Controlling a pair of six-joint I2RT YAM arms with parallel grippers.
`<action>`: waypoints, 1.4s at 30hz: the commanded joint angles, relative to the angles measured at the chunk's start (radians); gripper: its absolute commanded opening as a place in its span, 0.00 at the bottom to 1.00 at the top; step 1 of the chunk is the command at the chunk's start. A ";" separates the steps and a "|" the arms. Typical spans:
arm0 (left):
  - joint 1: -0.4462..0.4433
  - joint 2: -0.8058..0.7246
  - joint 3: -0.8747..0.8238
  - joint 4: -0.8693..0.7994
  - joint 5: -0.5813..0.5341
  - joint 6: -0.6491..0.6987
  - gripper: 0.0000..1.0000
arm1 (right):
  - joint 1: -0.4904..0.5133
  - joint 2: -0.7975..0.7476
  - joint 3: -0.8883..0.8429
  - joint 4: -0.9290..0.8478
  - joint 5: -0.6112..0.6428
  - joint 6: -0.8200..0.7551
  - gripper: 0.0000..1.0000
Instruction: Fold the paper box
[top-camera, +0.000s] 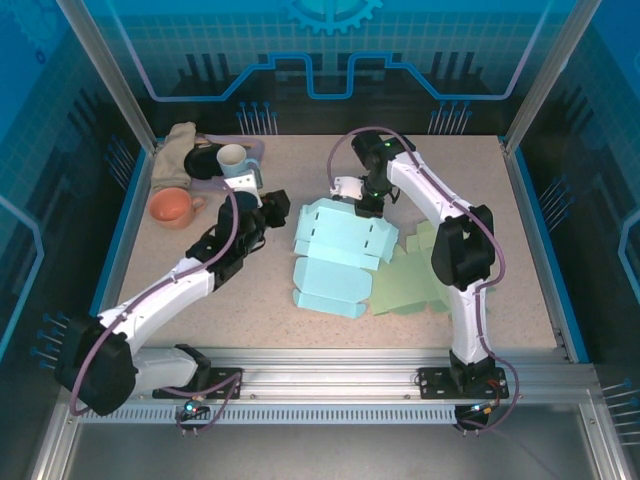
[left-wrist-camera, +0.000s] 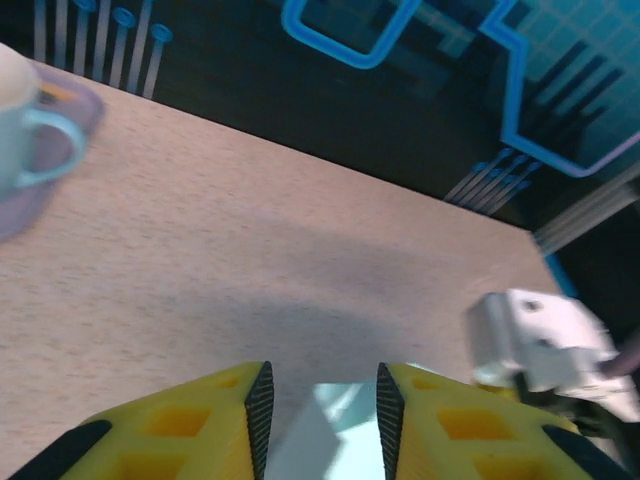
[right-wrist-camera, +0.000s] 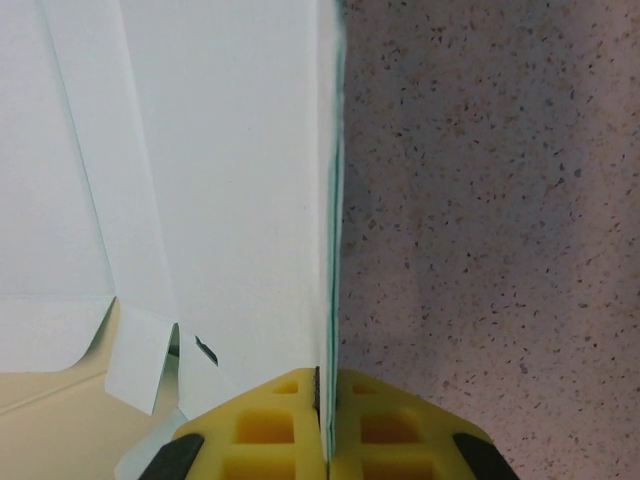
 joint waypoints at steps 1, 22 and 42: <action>-0.002 0.050 0.063 -0.059 0.131 -0.121 0.34 | -0.015 0.012 0.036 -0.047 -0.009 0.022 0.00; 0.017 0.329 0.213 0.010 0.294 -0.303 0.24 | -0.032 0.009 0.035 -0.041 -0.029 0.029 0.00; -0.110 0.317 0.133 0.042 0.106 -0.294 0.24 | -0.044 0.005 0.032 -0.036 -0.031 0.037 0.00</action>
